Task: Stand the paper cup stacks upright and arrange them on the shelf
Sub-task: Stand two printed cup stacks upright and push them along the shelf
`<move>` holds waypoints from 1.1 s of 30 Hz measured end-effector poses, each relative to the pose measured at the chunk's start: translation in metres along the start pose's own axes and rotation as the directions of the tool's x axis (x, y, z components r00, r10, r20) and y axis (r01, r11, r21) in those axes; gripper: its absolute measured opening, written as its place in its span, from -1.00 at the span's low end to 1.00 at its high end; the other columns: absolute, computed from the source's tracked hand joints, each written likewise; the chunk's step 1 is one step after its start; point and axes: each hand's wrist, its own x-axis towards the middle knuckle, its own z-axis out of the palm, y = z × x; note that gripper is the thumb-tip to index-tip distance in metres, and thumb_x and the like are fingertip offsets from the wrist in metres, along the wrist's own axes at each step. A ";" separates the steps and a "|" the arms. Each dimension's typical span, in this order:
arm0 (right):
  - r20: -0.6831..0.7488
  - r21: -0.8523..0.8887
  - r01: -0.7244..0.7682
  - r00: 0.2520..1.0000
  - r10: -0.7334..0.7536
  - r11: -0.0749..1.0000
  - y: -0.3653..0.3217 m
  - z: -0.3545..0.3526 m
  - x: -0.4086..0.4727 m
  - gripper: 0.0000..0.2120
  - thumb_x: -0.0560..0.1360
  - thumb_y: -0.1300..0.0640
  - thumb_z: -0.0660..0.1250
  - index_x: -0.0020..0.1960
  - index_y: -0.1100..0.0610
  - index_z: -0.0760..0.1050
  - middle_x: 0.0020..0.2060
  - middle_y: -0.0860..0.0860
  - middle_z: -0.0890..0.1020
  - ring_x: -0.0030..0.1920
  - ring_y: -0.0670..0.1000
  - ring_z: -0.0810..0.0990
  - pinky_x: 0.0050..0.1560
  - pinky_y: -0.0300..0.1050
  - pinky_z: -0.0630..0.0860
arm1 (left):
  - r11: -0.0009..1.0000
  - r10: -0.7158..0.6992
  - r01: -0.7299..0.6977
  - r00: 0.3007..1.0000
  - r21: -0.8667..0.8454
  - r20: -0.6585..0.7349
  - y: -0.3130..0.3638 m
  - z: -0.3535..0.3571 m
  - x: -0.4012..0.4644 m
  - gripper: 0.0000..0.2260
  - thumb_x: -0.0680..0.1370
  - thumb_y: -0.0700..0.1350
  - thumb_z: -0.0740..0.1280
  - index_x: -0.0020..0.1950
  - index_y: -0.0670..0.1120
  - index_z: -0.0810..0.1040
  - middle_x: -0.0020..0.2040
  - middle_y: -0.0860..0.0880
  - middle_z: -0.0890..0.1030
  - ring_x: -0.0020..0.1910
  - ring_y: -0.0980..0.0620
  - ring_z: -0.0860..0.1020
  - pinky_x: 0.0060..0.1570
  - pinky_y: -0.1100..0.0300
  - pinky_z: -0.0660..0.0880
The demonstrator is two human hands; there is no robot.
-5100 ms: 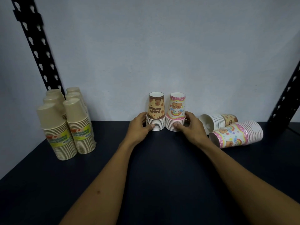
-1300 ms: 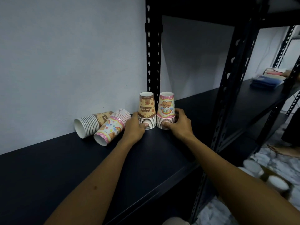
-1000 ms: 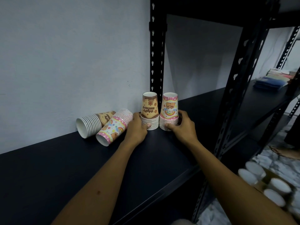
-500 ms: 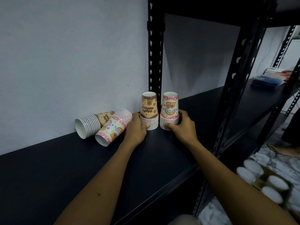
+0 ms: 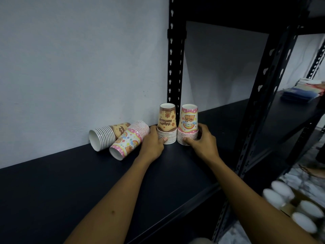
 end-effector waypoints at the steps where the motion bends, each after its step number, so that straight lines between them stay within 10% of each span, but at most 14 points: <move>1: -0.001 -0.001 -0.003 1.000 0.003 1.000 0.000 0.000 0.000 -0.33 0.39 0.17 0.53 0.42 0.14 0.32 0.28 0.09 0.54 0.13 -0.08 0.52 0.05 -0.26 0.44 | 1.000 0.001 -0.001 1.000 0.002 0.001 0.000 0.000 0.000 -0.60 0.58 -0.10 0.32 0.37 -0.15 0.32 0.32 -0.12 0.50 0.29 -0.12 0.48 0.20 0.09 0.40; 28: -0.039 -0.052 -0.094 0.995 0.092 0.994 0.001 -0.008 -0.011 -0.26 0.38 0.14 0.53 0.46 0.22 0.28 0.35 0.13 0.48 0.33 0.10 0.47 0.18 -0.13 0.42 | 0.997 -0.072 0.071 0.997 -0.040 -0.015 0.002 -0.015 -0.031 -0.40 0.54 -0.22 0.35 0.53 -0.15 0.20 0.39 -0.12 0.47 0.34 -0.06 0.46 0.32 0.06 0.42; 33: -0.039 -0.205 -0.100 0.995 0.094 0.974 -0.003 -0.016 -0.027 -0.50 0.42 0.13 0.48 0.30 0.23 0.46 0.22 0.14 0.57 0.20 0.09 0.54 0.04 -0.16 0.43 | 0.999 -0.033 0.033 0.999 -0.001 -0.040 0.004 -0.023 -0.050 -0.54 0.53 -0.23 0.36 0.42 -0.16 0.40 0.30 -0.11 0.55 0.28 -0.04 0.51 0.29 0.12 0.43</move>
